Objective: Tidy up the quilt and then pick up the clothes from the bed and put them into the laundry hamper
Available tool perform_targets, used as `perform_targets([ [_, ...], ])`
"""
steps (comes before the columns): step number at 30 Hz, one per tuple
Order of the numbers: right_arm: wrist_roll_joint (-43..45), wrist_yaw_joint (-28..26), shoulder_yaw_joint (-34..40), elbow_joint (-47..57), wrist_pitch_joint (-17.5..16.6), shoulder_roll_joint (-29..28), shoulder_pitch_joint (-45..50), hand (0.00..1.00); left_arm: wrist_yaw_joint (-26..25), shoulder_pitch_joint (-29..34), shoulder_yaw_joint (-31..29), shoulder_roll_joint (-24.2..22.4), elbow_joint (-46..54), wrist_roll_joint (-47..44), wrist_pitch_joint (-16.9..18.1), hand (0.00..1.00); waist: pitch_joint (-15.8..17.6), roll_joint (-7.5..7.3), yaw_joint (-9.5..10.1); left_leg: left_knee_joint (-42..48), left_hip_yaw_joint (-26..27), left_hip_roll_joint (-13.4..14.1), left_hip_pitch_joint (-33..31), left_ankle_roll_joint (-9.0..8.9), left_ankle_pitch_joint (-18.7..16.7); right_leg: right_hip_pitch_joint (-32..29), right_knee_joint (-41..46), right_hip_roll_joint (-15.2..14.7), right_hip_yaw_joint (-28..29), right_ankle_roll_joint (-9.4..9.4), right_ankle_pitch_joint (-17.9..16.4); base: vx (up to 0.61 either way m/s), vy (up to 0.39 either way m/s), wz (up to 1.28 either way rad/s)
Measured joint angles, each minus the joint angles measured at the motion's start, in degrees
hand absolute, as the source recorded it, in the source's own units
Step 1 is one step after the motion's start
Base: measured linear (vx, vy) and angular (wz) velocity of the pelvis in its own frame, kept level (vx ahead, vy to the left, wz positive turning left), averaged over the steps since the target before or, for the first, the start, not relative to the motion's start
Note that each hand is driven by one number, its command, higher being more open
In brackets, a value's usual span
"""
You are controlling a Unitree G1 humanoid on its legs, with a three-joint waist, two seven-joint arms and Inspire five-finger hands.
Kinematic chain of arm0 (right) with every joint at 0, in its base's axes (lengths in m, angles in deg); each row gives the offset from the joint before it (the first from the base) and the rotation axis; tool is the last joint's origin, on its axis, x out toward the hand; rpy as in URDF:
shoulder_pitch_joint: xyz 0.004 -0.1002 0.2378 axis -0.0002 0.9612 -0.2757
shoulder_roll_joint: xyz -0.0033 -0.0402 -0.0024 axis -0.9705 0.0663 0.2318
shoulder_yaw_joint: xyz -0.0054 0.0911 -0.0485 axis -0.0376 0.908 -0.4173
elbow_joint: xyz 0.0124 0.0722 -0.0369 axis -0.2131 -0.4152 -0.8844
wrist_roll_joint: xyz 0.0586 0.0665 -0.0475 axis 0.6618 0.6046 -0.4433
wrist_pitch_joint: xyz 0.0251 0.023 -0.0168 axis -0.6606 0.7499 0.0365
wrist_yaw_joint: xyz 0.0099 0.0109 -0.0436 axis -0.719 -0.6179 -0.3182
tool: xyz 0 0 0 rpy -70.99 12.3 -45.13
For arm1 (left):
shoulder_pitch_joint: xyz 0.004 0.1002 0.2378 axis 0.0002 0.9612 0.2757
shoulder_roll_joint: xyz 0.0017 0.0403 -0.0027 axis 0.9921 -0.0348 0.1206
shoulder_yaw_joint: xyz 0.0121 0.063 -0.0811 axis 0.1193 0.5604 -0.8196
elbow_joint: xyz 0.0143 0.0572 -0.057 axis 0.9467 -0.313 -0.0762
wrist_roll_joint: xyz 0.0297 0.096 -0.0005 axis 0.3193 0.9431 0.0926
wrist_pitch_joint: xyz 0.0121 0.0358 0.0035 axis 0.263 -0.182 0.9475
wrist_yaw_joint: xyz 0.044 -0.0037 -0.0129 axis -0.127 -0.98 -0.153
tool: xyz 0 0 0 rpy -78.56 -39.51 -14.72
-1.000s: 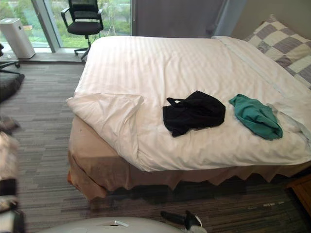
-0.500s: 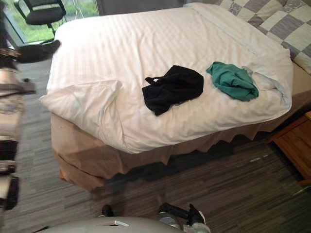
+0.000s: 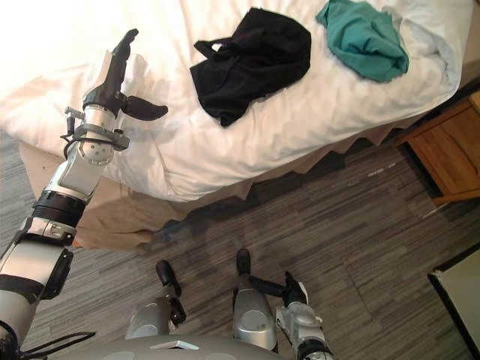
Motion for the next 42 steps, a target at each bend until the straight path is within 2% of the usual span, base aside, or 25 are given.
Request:
perform_targets([
  [4,0.03,0.47,-0.05,0.01,-0.06,-0.17,-1.39,1.00,0.12,-4.13,3.61,1.10,-6.59,4.65,-0.89,1.00,2.08,-0.51,0.13,0.01,0.55,-0.08,-0.92,0.24,0.39,-1.26,-0.07,-0.02,0.62,-0.01,0.85,-0.01,0.018,-0.07],
  [8,0.58,1.21,-0.08,0.12,-0.51,-0.16,-2.08,1.00,0.03,-7.57,4.15,1.82,-11.01,8.76,-2.84,1.00,3.50,-0.57,0.27,0.01,0.72,-0.13,-1.59,0.30,0.54,-2.04,-0.02,-0.12,0.87,0.06,1.05,-0.01,0.012,-0.02],
  [14,2.11,2.12,-1.07,1.32,-1.06,-0.01,-1.98,1.00,-1.50,-12.29,4.14,1.82,-14.71,13.08,-3.48,1.00,3.54,-0.50,0.95,0.01,0.16,0.09,-2.27,0.17,0.76,-2.33,0.16,-0.32,0.13,0.06,1.05,0.00,0.011,0.04],
  [21,2.22,2.70,-2.54,2.41,-1.41,0.31,-1.85,1.00,-3.78,-14.02,3.76,1.74,-15.51,13.20,-5.29,1.00,3.71,-0.53,1.97,-0.02,0.10,0.39,-2.87,0.07,0.46,-2.91,1.01,-0.64,-0.54,0.06,1.04,0.00,0.008,0.05],
  [22,2.23,2.81,-2.80,2.49,-1.45,0.36,-1.82,1.00,-3.94,-14.16,3.67,1.73,-15.52,13.23,-5.62,0.00,3.72,-0.54,2.09,-0.02,0.10,0.38,-2.87,-0.07,0.30,-2.91,1.04,-0.68,-0.57,0.06,1.04,0.00,0.000,0.00],
  [30,2.24,3.18,-3.42,3.71,-1.99,0.46,-0.67,1.00,-4.80,-13.88,-1.68,1.09,-18.42,15.34,-6.70,0.00,3.81,-0.74,3.43,-0.02,0.01,0.47,-2.79,0.22,0.07,-2.68,1.38,-0.96,-1.34,0.07,1.05,0.01,0.007,0.02],
  [33,2.25,3.18,-3.39,3.70,-1.86,0.36,-0.67,1.00,-4.48,-11.44,-4.46,0.49,-18.41,14.80,-6.62,0.00,3.84,-0.81,3.32,-0.02,-0.19,0.39,-2.18,0.16,0.15,-1.93,1.44,-1.09,-1.68,0.07,1.05,0.01,0.012,0.04],
  [37,2.21,3.15,-3.35,3.29,-0.98,0.19,-0.72,1.00,-3.67,-3.58,-9.30,-2.34,-17.23,9.46,-5.01,0.00,3.83,-0.89,3.47,-0.01,-0.38,0.27,-0.35,0.36,-0.46,0.21,1.04,-1.14,-1.90,0.07,1.04,0.02,0.013,0.02],
  [42,2.13,3.14,-3.20,3.04,-0.21,0.22,-0.86,1.00,-3.41,1.07,-11.31,-2.26,-15.73,7.45,-4.05,0.00,3.80,-0.93,4.00,-0.01,0.57,0.13,1.37,-0.01,-0.21,1.39,0.96,-1.18,-1.63,-0.05,0.49,0.00,0.003,-0.07],
])
